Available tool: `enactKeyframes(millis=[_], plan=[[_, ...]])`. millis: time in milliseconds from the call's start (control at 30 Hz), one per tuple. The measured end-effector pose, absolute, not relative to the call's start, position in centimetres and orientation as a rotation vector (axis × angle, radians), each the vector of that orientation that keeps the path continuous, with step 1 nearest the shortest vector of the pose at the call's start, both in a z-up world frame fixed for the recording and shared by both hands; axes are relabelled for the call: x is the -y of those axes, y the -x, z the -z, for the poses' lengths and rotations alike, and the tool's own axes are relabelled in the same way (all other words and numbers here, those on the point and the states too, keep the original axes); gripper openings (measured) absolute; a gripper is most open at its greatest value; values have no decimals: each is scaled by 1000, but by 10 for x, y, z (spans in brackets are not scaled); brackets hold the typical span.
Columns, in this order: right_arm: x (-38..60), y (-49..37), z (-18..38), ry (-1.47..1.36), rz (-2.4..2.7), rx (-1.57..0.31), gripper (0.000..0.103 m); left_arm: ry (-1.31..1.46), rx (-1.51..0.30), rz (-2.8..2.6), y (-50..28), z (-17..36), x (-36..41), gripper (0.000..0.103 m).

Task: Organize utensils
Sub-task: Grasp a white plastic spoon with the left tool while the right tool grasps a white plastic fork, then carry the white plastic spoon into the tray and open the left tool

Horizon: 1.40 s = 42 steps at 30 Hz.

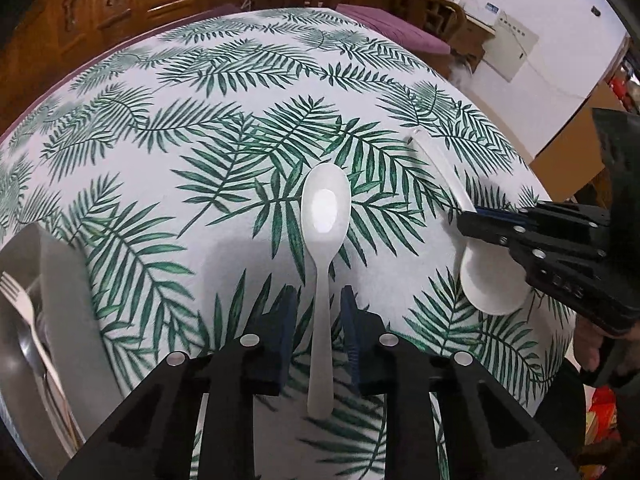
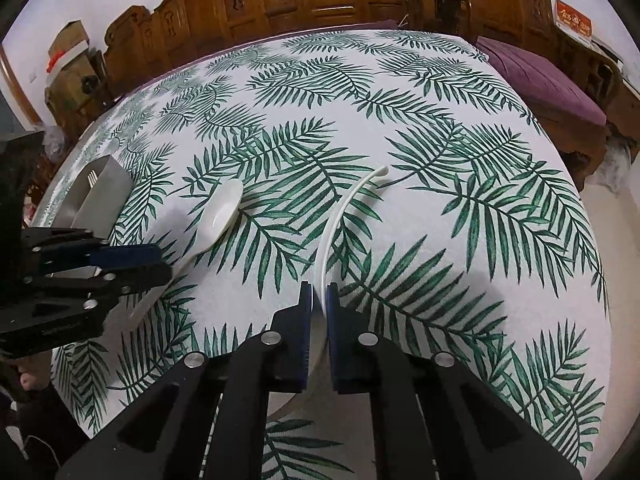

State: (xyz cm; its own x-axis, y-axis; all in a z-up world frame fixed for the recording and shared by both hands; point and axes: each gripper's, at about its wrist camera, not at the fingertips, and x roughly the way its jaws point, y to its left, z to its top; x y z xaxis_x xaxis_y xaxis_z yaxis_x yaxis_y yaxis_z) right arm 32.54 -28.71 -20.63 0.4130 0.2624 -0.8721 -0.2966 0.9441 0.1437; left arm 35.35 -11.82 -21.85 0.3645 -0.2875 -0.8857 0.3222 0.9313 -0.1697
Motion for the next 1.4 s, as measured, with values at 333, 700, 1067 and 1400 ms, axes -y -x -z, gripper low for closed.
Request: enactKeyframes(millis=[333, 700, 1067, 1400], plan=[[284, -318, 208, 38, -363, -1100, 9, -75, -1139, 380, -362, 226, 129, 13], [274, -312, 200, 39, -382, -1086, 9, -70, -1122, 362, -350, 214, 118, 6], [250, -303, 183, 54, -415, -1061, 9, -53, -1056, 333, -327, 176, 92, 6], [222, -298, 169, 74, -451, -1040, 9, -24, -1001, 288, -308, 146, 56, 6]])
